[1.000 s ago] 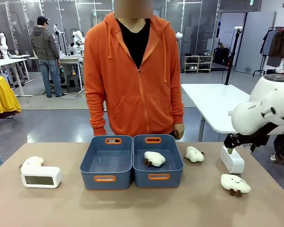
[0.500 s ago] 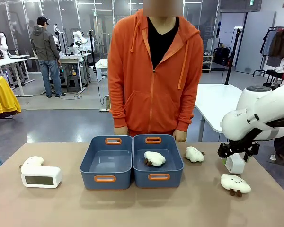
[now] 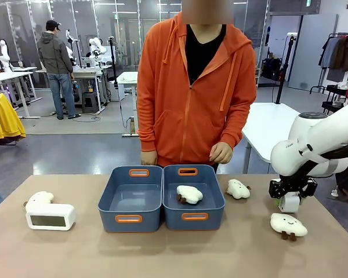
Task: Sort the digital clocks into the basket.
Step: Pick up the Digital clock from the table and place it into the empty Plastic storage basket.
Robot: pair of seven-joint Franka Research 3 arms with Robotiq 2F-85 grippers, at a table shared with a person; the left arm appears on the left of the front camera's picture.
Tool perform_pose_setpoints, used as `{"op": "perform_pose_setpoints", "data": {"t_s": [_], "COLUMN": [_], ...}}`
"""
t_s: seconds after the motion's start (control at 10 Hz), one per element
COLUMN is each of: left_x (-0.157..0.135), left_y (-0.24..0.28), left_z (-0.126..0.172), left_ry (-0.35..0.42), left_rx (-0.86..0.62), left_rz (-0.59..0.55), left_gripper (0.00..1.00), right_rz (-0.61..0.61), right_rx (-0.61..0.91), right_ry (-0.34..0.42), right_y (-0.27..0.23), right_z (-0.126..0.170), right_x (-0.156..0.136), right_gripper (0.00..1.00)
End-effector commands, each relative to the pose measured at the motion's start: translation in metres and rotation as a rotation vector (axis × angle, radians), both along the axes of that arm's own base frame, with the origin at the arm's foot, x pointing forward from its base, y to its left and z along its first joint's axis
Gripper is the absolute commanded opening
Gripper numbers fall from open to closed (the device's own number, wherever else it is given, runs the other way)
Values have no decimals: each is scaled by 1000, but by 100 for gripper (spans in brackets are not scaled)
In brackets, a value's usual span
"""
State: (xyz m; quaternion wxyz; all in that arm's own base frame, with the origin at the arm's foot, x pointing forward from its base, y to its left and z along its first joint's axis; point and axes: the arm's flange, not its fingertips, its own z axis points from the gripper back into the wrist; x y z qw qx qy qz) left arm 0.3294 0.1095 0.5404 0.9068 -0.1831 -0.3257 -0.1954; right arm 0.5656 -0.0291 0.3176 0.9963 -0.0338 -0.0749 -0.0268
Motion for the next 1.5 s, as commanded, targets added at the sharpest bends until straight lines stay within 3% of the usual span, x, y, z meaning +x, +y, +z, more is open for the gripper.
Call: {"op": "perform_pose_setpoints", "data": {"t_s": [0.0, 0.4, 0.7, 1.0, 1.4], "left_x": [0, 0, 0, 0, 0], "left_y": [2, 2, 2, 2, 2], "left_z": [3, 3, 3, 3, 3], "left_ry": [8, 8, 8, 8, 8], "left_rx": [11, 11, 11, 11, 11], "left_rz": [-15, -15, -15, -15, -15], "left_gripper": [100, 100, 100, 100, 100], "right_rz": [-29, -8, 131, 344, 546], "right_rx": [-15, -5, 67, 86, 166], "right_ry": [-21, -6, -73, -178, -347], "right_y": [1, -7, -34, -80, -97], "right_z": [0, 2, 54, 126, 162], "right_x": [4, 0, -21, -81, -147], "right_gripper": [0, 0, 0, 0, 0]}}
